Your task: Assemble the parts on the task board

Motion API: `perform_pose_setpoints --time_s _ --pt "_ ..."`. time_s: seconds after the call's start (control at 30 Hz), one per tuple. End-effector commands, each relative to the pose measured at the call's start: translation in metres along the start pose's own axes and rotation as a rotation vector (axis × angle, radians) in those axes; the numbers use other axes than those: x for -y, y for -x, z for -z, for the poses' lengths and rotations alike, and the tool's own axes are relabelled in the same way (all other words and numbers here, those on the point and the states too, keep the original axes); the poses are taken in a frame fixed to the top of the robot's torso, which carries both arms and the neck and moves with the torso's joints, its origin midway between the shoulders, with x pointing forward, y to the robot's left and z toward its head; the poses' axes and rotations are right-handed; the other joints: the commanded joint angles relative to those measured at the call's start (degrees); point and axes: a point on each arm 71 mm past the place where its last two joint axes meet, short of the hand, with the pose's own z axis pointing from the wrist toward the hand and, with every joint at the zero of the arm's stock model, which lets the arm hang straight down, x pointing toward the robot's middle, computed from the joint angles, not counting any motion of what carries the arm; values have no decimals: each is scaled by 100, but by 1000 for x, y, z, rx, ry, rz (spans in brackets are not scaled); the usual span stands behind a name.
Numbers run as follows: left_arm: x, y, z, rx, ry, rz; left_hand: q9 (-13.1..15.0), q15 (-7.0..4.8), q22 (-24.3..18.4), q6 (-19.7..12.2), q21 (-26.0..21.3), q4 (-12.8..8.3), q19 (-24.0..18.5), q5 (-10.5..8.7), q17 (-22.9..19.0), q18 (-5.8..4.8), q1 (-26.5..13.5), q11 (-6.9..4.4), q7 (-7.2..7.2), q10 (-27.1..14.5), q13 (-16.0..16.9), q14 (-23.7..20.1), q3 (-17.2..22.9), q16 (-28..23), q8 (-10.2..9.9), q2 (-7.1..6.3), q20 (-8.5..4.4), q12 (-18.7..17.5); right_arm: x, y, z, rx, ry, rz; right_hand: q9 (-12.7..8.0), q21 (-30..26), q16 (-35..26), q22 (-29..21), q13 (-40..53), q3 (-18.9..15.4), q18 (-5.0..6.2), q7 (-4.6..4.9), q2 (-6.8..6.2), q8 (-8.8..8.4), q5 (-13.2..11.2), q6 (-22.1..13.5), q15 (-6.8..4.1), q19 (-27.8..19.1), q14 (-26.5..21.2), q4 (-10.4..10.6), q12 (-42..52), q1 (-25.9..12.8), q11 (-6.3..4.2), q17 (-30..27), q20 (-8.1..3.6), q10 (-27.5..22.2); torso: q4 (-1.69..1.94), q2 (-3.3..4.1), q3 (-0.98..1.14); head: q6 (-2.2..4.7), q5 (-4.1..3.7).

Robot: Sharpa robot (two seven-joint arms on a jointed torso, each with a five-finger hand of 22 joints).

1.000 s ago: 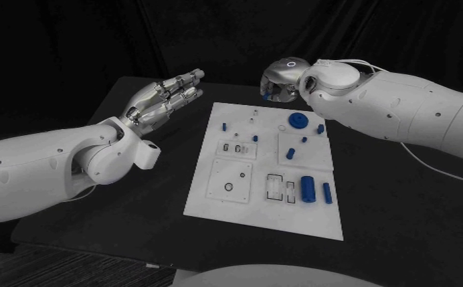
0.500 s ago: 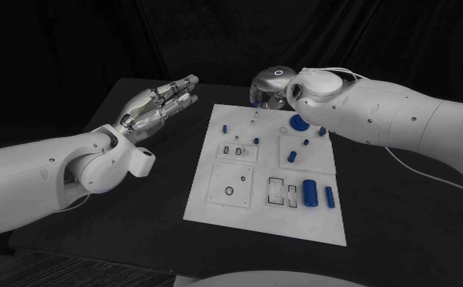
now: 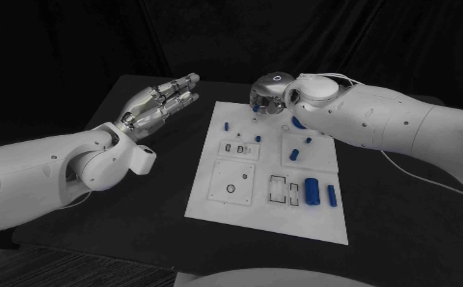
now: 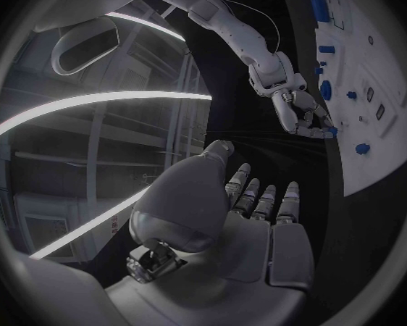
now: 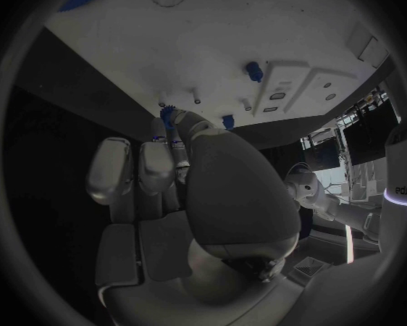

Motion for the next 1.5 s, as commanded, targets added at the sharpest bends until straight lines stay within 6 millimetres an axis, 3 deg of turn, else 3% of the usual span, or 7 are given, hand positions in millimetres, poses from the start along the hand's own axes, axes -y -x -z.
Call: perform_pose_setpoints --time_s 0.03,0.23,0.4,0.9,1.33,1.5 --pt "7 -1 -2 -18 -81 12 82 26 -16 23 -30 21 32 71 -48 102 -49 32 5 2 58 4 275 -38 40 46 4 18 1 -2 0 -3 -16 -3 209 128 87 109 69 178 -154 72 -91 101 2 37 24 8 14 -17 -44 26 -48 84 13 165 5 -14 -18 -17 -6" --pt "6 0 -2 -21 -78 14 81 39 -14 13 -28 20 35 76 -47 102 -40 34 6 2 58 6 289 -36 38 50 21 19 3 -2 2 17 -16 -3 215 131 93 118 67 191 -154 79 -82 90 41 29 32 5 10 -24 -63 30 -39 96 20 162 13 -14 -27 -18 2" --pt "5 1 -3 -22 -74 15 81 49 -13 6 -26 15 38 80 -46 101 -30 35 5 1 57 7 302 -34 36 54 36 14 4 0 4 45 -11 -2 218 146 107 141 67 189 -159 81 -80 89 49 29 34 15 14 -18 -68 19 -36 119 23 164 -1 -29 -40 -32 19" --pt "3 0 -5 -33 -63 21 80 57 -11 -2 -23 10 41 84 -46 101 -17 36 9 -2 56 7 320 -33 35 62 52 10 10 -2 7 36 -34 -2 223 140 109 137 63 195 -156 80 -68 73 65 11 36 7 14 -9 -97 2 -31 120 28 143 -13 -49 -46 -89 25" --pt "2 -1 -6 -40 -58 25 80 57 -11 -2 -23 10 41 84 -46 101 -17 36 9 -2 56 7 320 -33 35 62 52 10 12 -7 6 -4 -54 -5 225 126 82 129 58 203 -151 86 -68 42 63 -31 43 -11 -7 -12 -136 -7 -19 81 36 111 -4 -56 -50 -121 11" --pt "2 -1 -6 -40 -56 25 80 63 -9 -6 -21 8 44 84 -45 101 -12 36 12 -3 55 8 331 -32 34 67 63 6 11 -10 4 -4 -57 -5 225 124 79 128 58 204 -151 87 -68 36 61 -39 45 -14 -11 -12 -143 -10 -17 77 38 106 2 -58 -56 -163 11"
